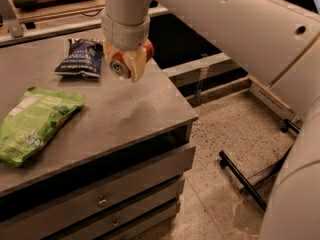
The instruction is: Place coke can upright
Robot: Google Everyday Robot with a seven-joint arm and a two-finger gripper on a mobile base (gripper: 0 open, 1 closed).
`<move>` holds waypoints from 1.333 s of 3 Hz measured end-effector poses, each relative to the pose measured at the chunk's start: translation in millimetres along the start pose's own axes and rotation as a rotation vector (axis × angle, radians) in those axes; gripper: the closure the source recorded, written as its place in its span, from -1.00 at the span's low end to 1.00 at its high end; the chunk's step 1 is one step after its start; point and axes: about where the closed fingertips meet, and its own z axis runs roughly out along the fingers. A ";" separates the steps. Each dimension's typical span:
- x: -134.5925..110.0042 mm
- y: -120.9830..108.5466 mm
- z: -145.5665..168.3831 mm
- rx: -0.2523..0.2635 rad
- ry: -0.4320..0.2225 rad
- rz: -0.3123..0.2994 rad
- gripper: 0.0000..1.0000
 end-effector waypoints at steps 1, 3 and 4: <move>3.6 -2.2 -9.2 0.014 0.006 0.008 1.00; -3.4 4.9 29.2 0.194 -0.280 0.227 1.00; 10.6 8.3 9.4 0.327 -0.339 0.330 1.00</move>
Offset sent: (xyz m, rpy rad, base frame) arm 0.0027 -0.0032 -0.0171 0.3791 0.2141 -0.1301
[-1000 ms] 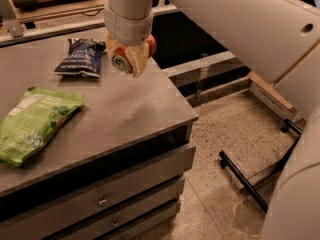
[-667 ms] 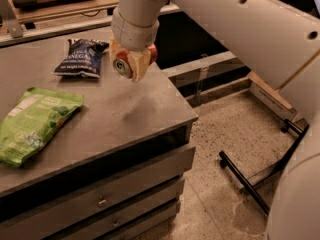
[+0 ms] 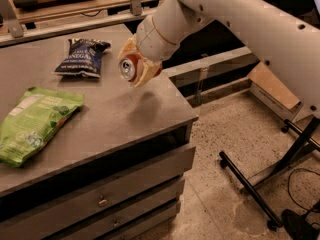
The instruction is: Place coke can upright
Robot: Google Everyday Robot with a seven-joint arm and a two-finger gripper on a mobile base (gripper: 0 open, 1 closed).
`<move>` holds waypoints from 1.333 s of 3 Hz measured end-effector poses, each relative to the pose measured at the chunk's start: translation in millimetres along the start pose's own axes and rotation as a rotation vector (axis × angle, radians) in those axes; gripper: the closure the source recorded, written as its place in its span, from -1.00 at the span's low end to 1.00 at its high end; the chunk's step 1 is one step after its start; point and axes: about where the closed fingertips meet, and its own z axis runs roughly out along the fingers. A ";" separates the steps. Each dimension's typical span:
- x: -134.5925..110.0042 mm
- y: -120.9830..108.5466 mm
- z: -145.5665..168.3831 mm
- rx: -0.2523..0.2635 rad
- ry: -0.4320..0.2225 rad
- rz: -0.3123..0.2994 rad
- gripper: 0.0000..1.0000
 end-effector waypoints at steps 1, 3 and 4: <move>2.3 0.7 -1.6 0.000 0.006 0.002 1.00; -20.3 -40.6 -20.1 0.060 -0.118 -0.028 1.00; -44.5 -78.6 -45.0 0.054 -0.155 -0.056 1.00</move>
Offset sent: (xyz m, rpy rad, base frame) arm 0.0147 0.0092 0.0385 0.1665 0.0079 0.0392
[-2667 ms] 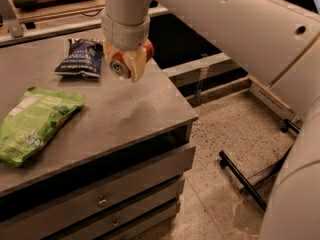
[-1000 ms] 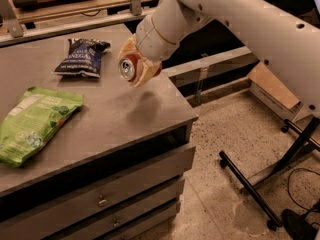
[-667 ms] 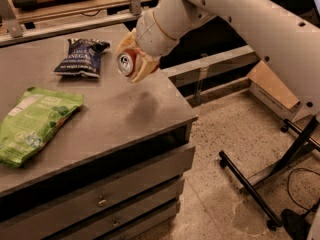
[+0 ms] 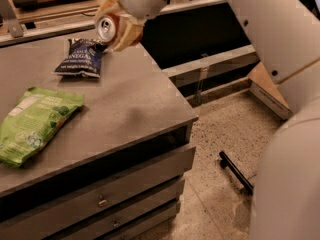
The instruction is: Place coke can upright
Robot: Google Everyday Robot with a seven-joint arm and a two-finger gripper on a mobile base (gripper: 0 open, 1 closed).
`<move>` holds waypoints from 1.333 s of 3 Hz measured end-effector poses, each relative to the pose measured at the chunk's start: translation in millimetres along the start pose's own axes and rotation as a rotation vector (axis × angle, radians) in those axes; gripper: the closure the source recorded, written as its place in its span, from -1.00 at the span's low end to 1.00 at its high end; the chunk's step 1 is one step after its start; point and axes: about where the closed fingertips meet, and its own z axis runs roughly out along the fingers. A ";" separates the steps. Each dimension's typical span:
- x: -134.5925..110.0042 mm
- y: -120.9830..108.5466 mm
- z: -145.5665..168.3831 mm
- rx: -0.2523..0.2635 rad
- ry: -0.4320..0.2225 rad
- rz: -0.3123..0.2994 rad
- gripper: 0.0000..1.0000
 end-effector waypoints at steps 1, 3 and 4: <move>-8.9 -16.1 3.9 0.014 -0.134 0.064 1.00; -7.6 -16.2 5.5 0.068 -0.256 0.188 1.00; -1.9 0.1 11.4 0.107 -0.405 0.420 1.00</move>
Offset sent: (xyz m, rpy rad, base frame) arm 0.0042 0.0146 0.0111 0.1041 0.1019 0.0319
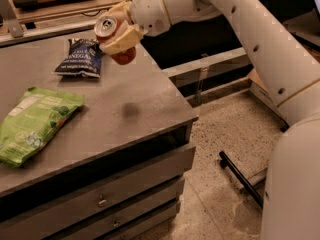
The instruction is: Place coke can upright
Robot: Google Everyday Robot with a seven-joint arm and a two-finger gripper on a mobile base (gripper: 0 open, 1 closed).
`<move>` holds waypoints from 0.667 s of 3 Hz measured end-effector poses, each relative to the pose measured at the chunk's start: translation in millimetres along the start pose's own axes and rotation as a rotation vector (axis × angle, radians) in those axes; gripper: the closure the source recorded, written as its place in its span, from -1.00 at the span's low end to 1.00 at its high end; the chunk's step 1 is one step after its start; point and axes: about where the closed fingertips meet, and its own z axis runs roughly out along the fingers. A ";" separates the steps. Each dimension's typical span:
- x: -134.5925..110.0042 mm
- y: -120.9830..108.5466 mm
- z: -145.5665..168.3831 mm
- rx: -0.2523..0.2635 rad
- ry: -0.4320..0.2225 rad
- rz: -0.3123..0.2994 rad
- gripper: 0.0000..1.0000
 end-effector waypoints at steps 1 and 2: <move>0.1 23.7 1.1 0.014 -0.143 0.209 1.00; 3.0 34.1 4.1 -0.015 -0.220 0.339 1.00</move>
Offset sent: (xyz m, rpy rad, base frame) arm -0.0368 -0.0085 -0.0199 0.2180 0.5368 0.0107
